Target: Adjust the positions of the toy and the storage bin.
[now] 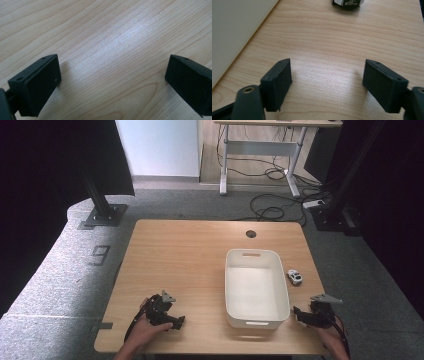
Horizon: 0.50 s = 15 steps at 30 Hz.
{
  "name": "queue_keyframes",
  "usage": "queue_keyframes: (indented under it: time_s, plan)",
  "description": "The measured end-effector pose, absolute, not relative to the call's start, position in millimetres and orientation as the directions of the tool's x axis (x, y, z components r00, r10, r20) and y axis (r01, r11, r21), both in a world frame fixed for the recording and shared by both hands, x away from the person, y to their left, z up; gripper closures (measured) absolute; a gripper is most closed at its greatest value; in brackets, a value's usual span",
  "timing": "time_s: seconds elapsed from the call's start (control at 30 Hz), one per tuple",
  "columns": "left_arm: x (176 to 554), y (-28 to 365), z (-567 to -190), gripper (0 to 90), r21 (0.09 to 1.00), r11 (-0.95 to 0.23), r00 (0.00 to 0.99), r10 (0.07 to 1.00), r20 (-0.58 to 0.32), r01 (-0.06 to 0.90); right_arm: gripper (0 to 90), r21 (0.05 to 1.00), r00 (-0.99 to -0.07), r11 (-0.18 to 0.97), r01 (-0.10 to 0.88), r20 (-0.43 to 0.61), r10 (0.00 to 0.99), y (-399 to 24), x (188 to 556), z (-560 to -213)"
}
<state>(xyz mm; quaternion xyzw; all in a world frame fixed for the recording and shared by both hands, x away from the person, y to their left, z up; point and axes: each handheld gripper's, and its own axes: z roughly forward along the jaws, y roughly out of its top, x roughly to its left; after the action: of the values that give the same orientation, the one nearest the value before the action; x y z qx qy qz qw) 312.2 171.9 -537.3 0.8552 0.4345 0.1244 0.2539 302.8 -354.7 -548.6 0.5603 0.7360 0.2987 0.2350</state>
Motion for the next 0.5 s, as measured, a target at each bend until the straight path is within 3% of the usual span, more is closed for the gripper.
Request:
queue_keyframes:
  time_s: [0.17,0.5]
  plan:
    - [311.8,172.0,-537.4,0.6,0.543,-0.492,0.590,0.807,-0.007,0.680,15.6,0.703,-0.264,0.192,0.684,-0.007,0.965,-356.8,303.8,-550.6]
    - [312.1,171.8,-537.4,0.5,0.542,-0.497,0.595,0.804,-0.007,0.678,15.7,0.703,-0.265,0.193,0.685,-0.006,0.964,-357.2,305.9,-550.5]
